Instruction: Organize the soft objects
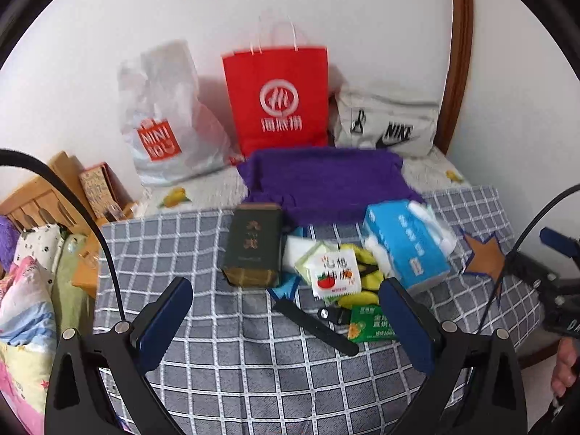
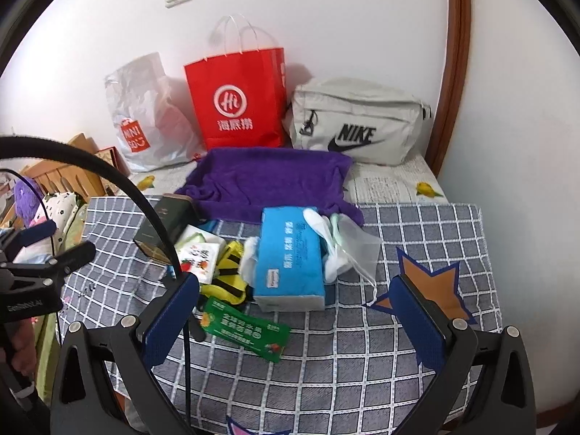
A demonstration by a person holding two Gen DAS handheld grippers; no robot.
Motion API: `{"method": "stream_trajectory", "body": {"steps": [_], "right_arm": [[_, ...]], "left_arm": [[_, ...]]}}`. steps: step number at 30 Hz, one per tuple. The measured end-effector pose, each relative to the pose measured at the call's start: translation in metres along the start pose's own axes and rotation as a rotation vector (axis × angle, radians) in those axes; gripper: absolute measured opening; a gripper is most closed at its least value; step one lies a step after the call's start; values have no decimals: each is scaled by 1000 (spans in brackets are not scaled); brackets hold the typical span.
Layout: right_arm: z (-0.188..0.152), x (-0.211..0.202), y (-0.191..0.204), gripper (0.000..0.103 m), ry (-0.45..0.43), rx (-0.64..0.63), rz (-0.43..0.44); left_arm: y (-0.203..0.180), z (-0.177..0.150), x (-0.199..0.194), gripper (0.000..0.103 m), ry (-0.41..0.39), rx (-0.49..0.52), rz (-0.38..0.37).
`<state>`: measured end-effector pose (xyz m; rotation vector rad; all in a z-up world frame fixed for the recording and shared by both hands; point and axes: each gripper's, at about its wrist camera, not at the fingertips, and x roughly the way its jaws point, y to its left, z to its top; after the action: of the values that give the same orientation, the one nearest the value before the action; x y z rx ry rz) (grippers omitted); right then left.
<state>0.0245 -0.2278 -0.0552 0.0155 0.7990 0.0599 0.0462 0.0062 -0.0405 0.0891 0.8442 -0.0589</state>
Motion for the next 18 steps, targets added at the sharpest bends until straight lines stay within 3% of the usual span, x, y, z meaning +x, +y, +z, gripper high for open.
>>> {"method": "stream_trajectory", "body": {"steps": [10, 13, 18], "right_arm": [[-12, 47, -23, 103, 98, 35, -23], [-18, 62, -28, 103, 131, 42, -22], [-25, 84, -36, 103, 176, 50, -22]], "left_arm": [[-15, -11, 68, 103, 132, 21, -78], [-21, -14, 91, 91, 177, 9, -107], [-30, -14, 128, 91, 239, -8, -136]]}}
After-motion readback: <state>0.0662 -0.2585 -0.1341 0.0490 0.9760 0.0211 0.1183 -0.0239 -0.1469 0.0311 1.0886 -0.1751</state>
